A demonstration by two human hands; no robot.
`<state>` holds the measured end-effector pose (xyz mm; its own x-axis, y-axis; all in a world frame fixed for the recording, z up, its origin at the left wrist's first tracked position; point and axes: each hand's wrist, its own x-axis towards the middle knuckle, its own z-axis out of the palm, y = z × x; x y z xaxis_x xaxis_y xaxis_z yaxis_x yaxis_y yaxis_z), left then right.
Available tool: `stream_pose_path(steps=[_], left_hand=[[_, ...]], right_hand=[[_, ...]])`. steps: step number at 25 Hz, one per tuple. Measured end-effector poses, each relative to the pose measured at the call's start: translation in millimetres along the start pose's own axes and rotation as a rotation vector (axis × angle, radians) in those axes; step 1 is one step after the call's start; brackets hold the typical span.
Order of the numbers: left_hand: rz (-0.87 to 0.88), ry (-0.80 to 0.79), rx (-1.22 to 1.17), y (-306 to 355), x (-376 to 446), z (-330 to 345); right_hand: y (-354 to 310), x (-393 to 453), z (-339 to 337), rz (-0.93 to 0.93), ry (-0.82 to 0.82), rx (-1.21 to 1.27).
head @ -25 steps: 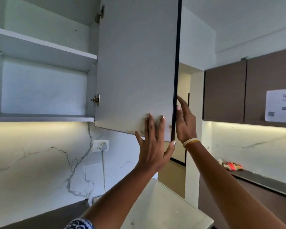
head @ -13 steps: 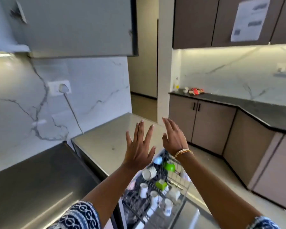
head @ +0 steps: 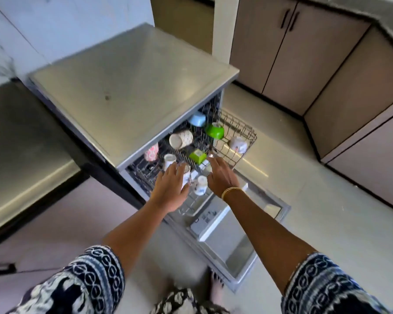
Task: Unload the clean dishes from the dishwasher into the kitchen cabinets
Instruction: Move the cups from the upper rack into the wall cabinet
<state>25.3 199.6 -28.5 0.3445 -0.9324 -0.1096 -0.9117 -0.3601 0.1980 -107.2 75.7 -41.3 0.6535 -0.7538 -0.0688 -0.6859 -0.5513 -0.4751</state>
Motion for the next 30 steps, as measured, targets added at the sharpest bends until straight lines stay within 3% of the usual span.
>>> stream_pose_path(steps=[8, 13, 20, 23, 27, 30], left_hand=[[-0.189, -0.181, -0.253, -18.5, 35.6, 73.7], [-0.33, -0.229, -0.322, -35.9, 71.5, 83.3], [-0.527, -0.125, -0.486, -75.1, 120.2, 107.3], [-0.538, -0.056, -0.512, -93.0, 141.7, 120.5], [-0.533, -0.021, -0.557, -104.1, 163.4, 136.2], [-0.502, 0.005, -0.569, -113.0, 170.7, 147.8]], right_hand=[[39.7, 16.0, 79.7, 0.162, -0.235, 0.068], [37.7, 43.5, 94.5, 0.221, -0.258, 0.123], [19.1, 109.4, 120.5, 0.161, -0.274, 0.141], [11.8, 155.4, 134.0, 0.119, -0.192, 0.212], [5.5, 230.7, 144.7, 0.024, -0.085, 0.034], [13.4, 272.2, 150.5, -0.114, -0.203, -0.284]])
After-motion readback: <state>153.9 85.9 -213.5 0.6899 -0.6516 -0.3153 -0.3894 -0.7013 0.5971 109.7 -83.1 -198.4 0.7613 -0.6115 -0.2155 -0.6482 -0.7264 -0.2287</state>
